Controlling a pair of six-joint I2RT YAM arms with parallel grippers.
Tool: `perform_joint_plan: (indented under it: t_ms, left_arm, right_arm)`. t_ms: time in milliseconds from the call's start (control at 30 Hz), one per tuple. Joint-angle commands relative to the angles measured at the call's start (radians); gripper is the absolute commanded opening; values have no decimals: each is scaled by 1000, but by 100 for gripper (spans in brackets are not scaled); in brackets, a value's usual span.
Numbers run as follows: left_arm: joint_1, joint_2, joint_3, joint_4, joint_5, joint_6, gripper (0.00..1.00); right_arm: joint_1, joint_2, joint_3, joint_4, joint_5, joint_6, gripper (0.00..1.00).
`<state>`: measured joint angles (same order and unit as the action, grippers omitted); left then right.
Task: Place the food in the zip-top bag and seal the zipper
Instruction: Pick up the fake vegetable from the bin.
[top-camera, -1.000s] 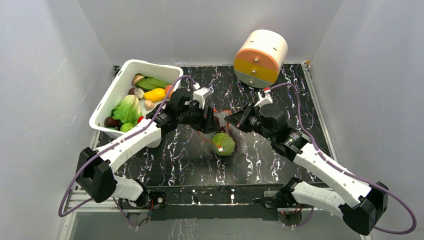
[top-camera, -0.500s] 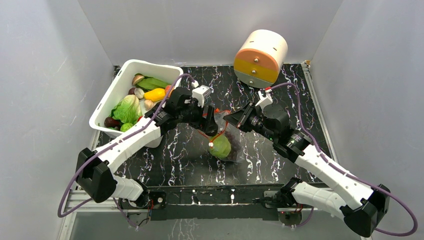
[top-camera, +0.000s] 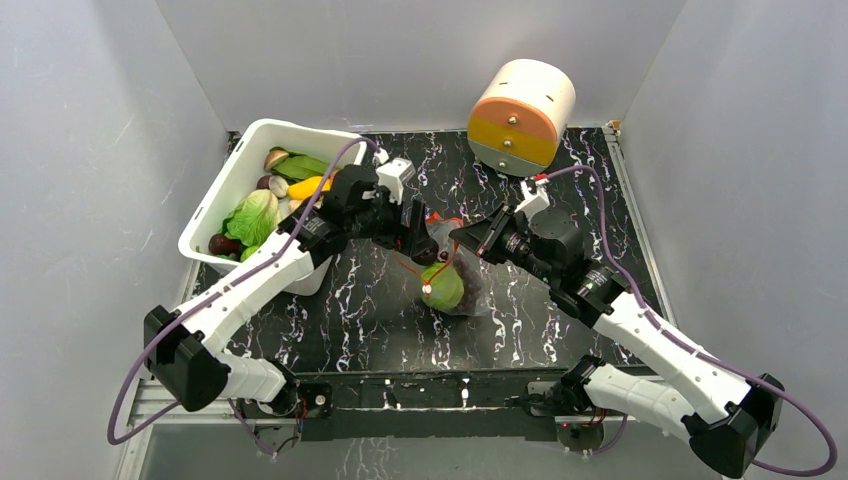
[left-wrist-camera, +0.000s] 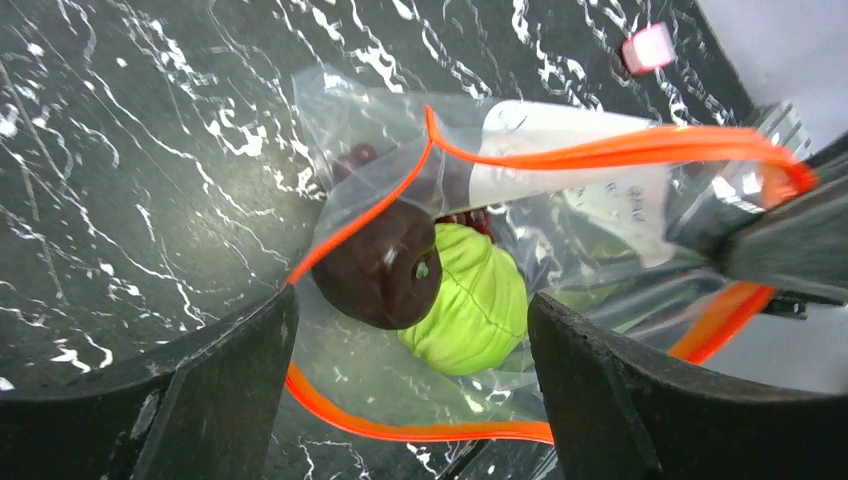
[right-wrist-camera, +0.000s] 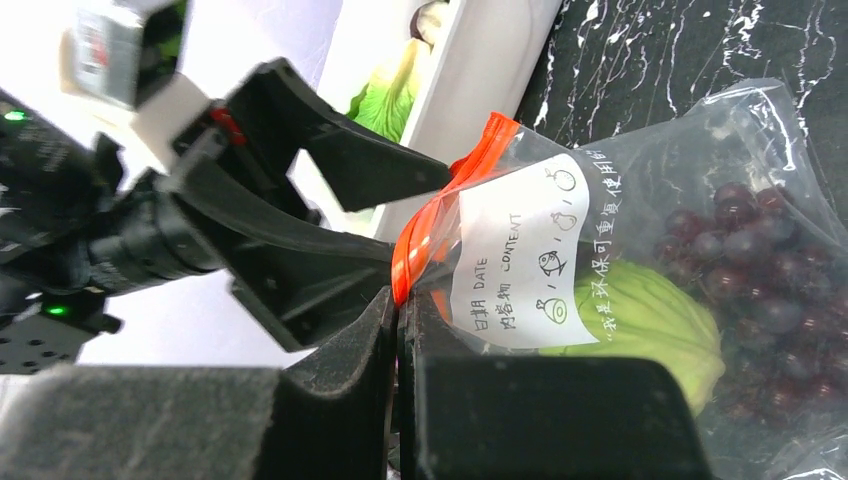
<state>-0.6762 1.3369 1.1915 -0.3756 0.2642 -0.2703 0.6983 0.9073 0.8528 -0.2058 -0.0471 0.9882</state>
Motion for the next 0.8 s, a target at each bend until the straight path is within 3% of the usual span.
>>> perform_joint_plan:
  t_ms: [0,200,400,600,667,767]
  left_arm:
    - [-3,-64,112,-78,-76,-30,81]
    - [-3,-100,159,-138,-135,-67,81]
    - [-2,-80,196,-223,-370,-55,92]
    - [29,26,343,-337,-522,-16,98]
    - [69,55,357,-332,-523,-10,98]
    - [201,81,365,-324,-416,-26,98]
  right_arm:
    - [-2,-32,14,49,47,-26,0]
    - [-3,-61,5,48,42,-36,0]
    - [-3,-76,62,-1,76,-78,0]
    - [-2,-103,90,-40,119,-88,0]
    - [-3,-118,83,-45,127,-93,0]
    - [-3,-140,70,-54,136,-101,0]
